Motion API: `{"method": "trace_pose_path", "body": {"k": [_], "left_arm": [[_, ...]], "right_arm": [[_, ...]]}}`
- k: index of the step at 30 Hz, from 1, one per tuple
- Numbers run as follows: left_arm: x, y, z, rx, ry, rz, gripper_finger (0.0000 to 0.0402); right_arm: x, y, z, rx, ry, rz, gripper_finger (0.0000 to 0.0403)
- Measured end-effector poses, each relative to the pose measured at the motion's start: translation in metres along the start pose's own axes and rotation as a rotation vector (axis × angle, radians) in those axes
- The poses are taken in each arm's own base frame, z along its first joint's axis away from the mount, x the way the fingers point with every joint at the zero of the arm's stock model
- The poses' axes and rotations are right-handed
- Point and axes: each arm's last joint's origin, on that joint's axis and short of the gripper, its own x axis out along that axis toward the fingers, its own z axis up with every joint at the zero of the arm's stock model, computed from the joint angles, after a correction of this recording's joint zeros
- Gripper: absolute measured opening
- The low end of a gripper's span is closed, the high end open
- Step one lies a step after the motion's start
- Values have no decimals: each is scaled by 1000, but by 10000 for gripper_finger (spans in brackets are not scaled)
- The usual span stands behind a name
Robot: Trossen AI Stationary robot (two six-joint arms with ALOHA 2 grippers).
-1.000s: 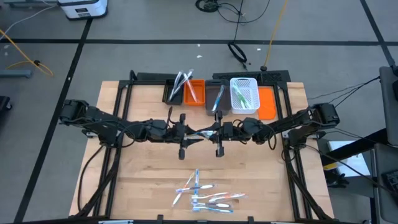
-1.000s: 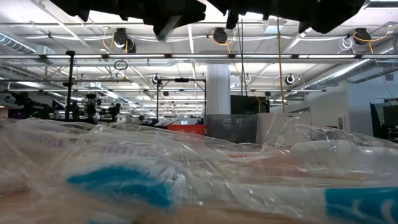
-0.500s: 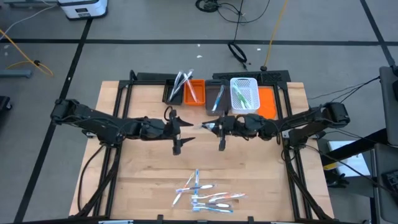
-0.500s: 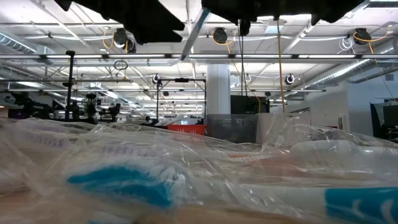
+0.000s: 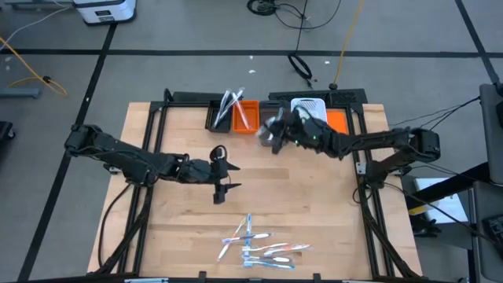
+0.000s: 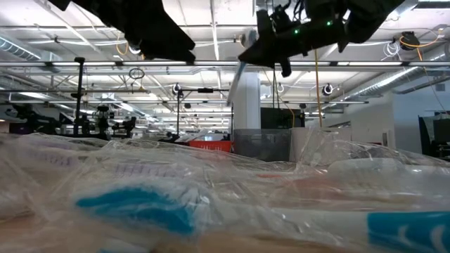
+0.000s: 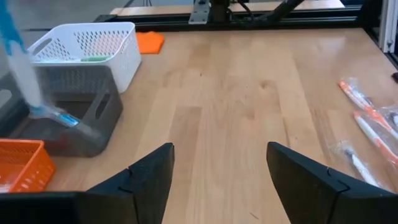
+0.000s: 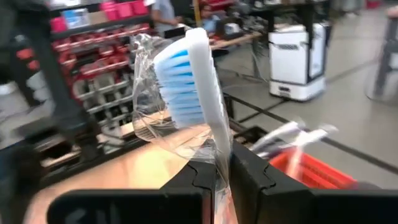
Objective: Pick & Place Toothbrushes
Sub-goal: Put the blue toothbrush into the black bin
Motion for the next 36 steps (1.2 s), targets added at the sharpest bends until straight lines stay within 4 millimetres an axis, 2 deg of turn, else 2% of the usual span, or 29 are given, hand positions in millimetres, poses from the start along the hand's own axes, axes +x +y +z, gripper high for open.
{"method": "trace_pose_path", "body": {"k": [5, 16, 24, 36], "left_arm": [[0, -1, 0, 1, -1, -3, 252], [0, -1, 0, 2, -1, -3, 246], [0, -1, 1, 6, -8, -2, 246], [0, -1, 1, 7, -8, -2, 246]], "right_arm": [[4, -25, 2, 67, 23, -62, 15], [4, -63, -4, 157, 119, -218, 15], [11, -76, -16, 230, 160, -268, 15], [26, -87, -37, 307, 215, -194, 15]]}}
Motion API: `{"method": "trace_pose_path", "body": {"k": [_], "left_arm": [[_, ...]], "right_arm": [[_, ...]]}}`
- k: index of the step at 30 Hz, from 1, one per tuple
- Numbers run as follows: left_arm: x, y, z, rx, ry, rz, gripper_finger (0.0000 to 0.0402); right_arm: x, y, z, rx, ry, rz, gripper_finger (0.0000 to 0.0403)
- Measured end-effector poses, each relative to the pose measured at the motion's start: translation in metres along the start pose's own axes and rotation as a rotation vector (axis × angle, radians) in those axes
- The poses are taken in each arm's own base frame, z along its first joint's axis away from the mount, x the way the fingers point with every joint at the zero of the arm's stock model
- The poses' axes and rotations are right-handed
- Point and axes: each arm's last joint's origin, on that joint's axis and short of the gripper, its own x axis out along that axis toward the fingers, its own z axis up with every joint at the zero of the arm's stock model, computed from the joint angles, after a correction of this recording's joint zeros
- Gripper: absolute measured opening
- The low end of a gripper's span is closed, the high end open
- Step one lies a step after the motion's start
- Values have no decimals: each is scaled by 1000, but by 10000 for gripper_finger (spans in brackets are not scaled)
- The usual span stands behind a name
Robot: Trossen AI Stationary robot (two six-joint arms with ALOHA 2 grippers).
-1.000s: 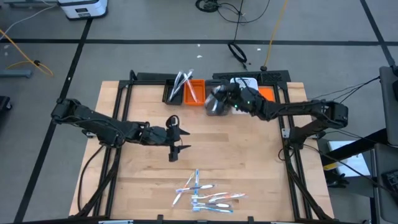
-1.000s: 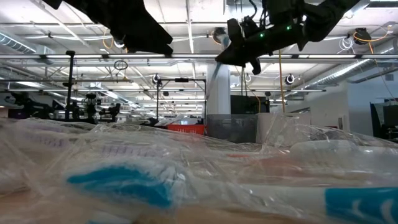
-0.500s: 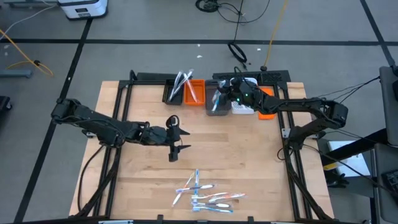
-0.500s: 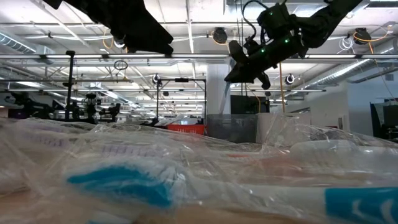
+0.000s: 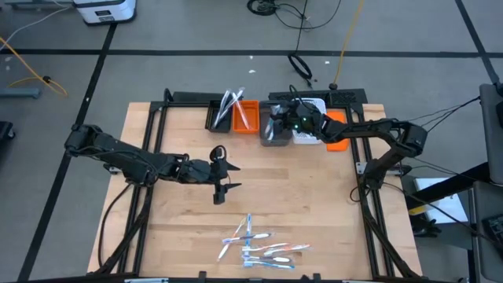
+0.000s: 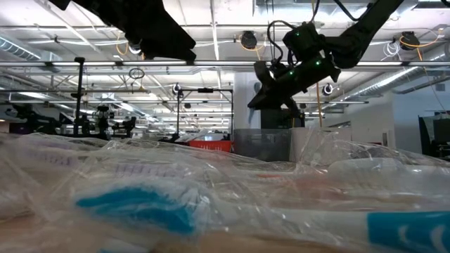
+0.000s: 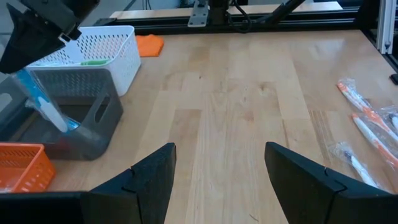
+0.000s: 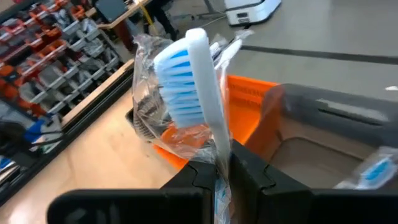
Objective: Pick & Place Toothbrushes
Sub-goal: Put the blue toothbrush into the black bin
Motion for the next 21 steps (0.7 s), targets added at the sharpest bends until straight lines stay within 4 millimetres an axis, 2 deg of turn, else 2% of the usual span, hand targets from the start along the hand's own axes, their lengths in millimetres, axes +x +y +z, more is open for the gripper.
{"method": "trace_pose_path", "body": {"k": [9, 16, 21], "left_arm": [[0, 0, 0, -1, 0, 0, 246], [0, 0, 0, -2, 0, 0, 246], [0, 0, 0, -2, 0, 0, 246]], "right_arm": [[0, 1, -2, -2, 43, 38, 22], [6, -2, -13, -19, 91, 19, 22], [14, -6, -20, -23, 98, 13, 47]]}}
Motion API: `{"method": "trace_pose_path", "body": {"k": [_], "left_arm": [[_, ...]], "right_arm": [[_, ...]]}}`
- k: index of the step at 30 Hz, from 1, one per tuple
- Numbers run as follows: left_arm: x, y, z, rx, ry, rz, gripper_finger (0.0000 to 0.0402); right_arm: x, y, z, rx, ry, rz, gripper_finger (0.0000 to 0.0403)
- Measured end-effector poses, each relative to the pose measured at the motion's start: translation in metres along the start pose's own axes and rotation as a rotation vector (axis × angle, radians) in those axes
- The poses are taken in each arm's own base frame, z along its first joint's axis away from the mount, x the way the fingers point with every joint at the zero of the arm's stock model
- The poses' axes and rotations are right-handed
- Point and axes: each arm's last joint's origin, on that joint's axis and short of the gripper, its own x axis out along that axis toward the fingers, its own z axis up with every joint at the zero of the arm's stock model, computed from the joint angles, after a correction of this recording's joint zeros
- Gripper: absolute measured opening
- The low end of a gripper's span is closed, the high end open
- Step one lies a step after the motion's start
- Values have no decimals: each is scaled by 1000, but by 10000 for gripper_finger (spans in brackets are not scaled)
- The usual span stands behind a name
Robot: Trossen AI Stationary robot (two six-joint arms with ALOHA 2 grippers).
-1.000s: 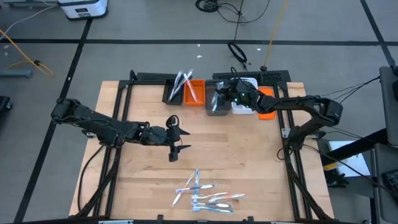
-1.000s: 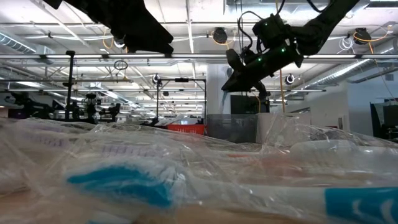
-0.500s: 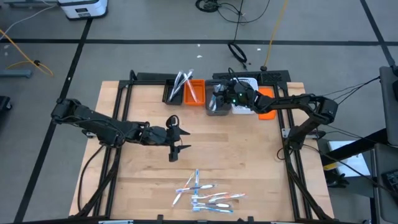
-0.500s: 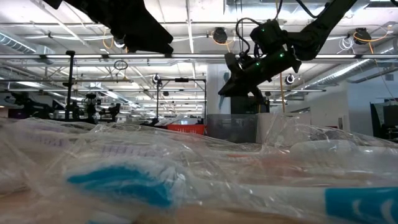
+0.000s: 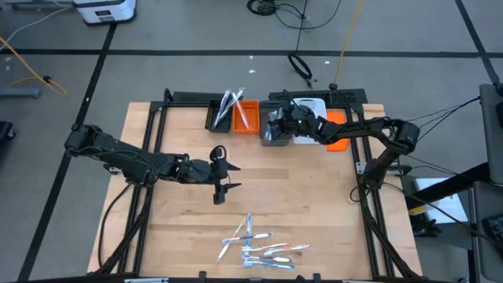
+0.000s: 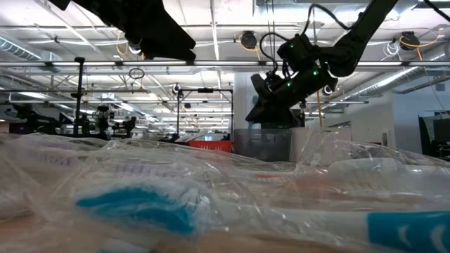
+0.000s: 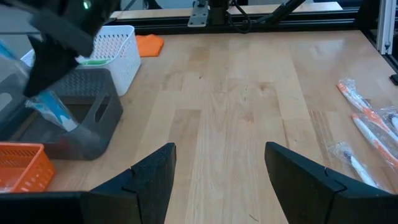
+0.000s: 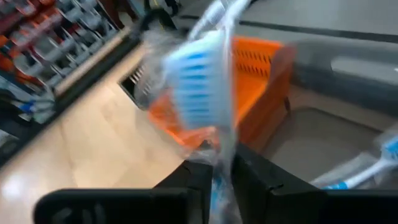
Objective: Pick & Place Toothbrushes
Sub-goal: Put the blue toothbrush into the black bin, then put the orange toothbrush into the orange basket
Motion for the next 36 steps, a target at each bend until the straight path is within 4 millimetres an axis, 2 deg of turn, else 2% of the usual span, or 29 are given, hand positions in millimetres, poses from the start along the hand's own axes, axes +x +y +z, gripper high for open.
{"method": "trace_pose_path", "body": {"k": [7, 12, 16, 20, 26, 31, 36], "left_arm": [[0, 0, 0, -1, 1, 0, 246], [0, 0, 0, 0, 5, 0, 246], [0, 0, -1, 0, 10, 0, 246], [0, 0, -2, 1, 22, 1, 246], [0, 0, -3, -2, 28, 2, 246], [0, 0, -3, -10, 28, 1, 246], [0, 0, -3, -16, 28, 2, 246]], "right_arm": [[4, -2, -4, -35, 7, -4, 107], [2, -5, 2, -37, -16, -8, 162], [0, -9, 5, -29, -17, -30, 190], [-1, -11, 4, -47, 1, -41, 195], [-8, -5, 12, -56, -26, -17, 180], [-15, 9, 12, -95, -5, 87, 172], [-18, 32, 0, -129, 68, 225, 171]]}}
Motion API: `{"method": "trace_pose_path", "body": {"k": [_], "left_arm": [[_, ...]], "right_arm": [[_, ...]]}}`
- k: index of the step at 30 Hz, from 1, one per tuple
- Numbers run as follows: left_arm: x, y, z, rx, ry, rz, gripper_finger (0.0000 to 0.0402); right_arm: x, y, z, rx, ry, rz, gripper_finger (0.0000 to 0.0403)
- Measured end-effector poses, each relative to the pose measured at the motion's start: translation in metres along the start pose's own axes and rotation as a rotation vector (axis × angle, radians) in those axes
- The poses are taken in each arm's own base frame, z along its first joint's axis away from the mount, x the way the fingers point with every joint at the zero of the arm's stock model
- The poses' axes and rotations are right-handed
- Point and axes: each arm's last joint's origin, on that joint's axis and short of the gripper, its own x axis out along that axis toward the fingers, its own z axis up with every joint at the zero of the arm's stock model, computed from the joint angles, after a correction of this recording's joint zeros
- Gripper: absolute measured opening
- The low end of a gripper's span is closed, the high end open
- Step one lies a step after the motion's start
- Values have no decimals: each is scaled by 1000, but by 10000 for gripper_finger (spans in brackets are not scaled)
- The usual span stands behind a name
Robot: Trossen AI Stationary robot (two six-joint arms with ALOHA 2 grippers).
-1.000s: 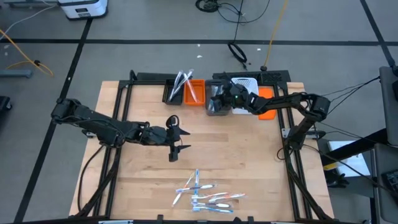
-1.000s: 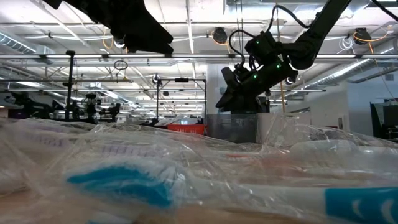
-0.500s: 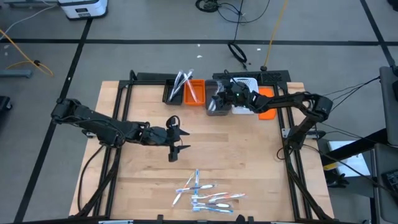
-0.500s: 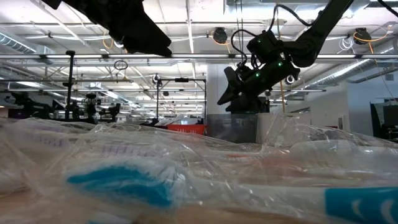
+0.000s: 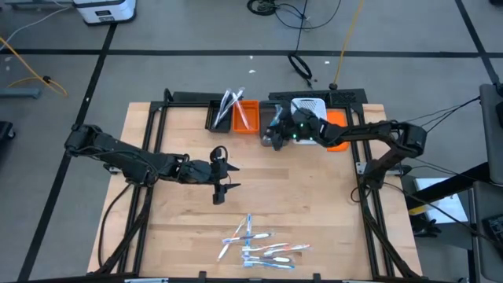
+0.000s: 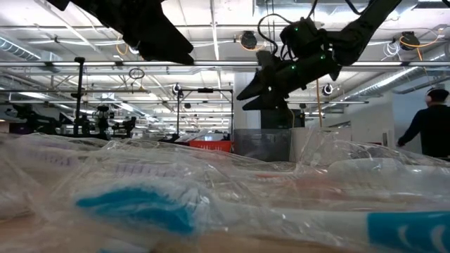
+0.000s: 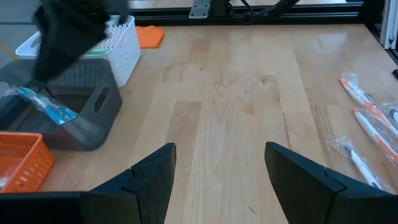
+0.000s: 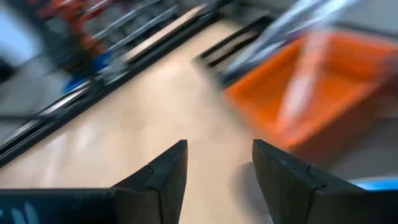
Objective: Pick & Place Toothbrushes
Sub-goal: Put the orange toothbrush into the orange basket
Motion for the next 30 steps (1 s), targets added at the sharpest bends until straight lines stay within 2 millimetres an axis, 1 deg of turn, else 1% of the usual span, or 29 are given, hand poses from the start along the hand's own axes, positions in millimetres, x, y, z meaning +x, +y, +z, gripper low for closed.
{"method": "trace_pose_path", "body": {"k": [9, 11, 15, 21, 24, 30], "left_arm": [[0, 0, 0, 0, 0, 0, 246], [0, 0, 0, 0, 0, 0, 246], [0, 0, 0, 2, 5, 1, 246], [0, 0, -1, 3, 7, 1, 246], [0, 0, -1, 3, 7, 1, 246], [0, 0, -1, 3, 7, 1, 246]], "right_arm": [[2, 63, -33, -67, 193, 339, 171], [0, 78, -43, -83, 250, 400, 171], [-7, 108, -70, -146, 372, 468, 171], [-24, 149, -105, -257, 465, 490, 171], [-34, 167, -120, -306, 468, 489, 171], [-60, 197, -151, -413, 483, 458, 171]]}}
